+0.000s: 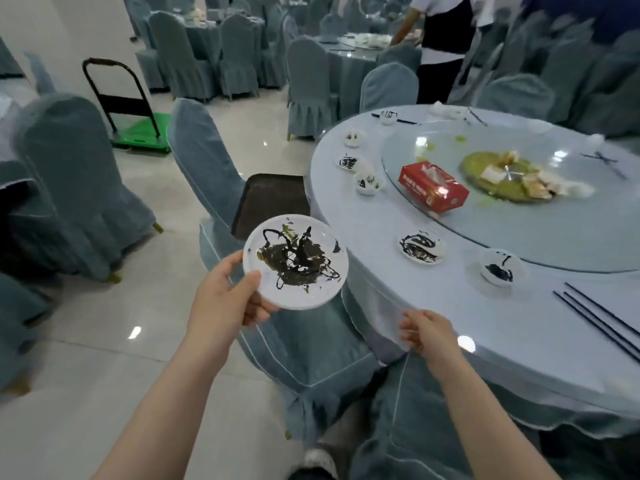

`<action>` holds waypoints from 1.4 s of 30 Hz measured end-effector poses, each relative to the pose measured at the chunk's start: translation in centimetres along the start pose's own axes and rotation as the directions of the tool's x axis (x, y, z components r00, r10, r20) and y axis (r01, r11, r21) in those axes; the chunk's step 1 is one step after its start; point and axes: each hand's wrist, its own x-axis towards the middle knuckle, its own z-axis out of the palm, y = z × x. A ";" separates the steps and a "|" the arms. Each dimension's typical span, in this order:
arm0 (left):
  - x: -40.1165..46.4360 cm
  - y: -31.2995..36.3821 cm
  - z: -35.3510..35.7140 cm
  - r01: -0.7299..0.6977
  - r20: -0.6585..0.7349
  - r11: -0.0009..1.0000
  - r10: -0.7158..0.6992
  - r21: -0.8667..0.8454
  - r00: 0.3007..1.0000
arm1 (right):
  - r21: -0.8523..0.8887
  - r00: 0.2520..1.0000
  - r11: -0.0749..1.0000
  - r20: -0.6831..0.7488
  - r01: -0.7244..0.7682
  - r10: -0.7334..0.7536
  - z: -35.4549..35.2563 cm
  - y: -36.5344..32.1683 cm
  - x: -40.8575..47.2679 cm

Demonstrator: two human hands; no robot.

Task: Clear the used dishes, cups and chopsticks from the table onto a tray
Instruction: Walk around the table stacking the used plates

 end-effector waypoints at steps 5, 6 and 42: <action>7.7 0.4 3.0 -0.002 -0.084 0.999 -0.001 -0.037 0.996 | 0.013 0.989 0.991 -0.061 -0.135 0.135 0.6 -1.8 9.8; 8.8 0.4 3.4 0.001 -0.100 0.999 -0.005 -0.043 0.995 | 0.026 0.985 0.988 -0.072 -0.154 0.155 0.7 -2.1 11.4; 19.3 1.0 0.0 0.055 0.141 0.996 -0.044 -0.077 0.989 | 0.307 0.888 0.860 -0.090 -0.407 0.452 6.4 -7.2 13.5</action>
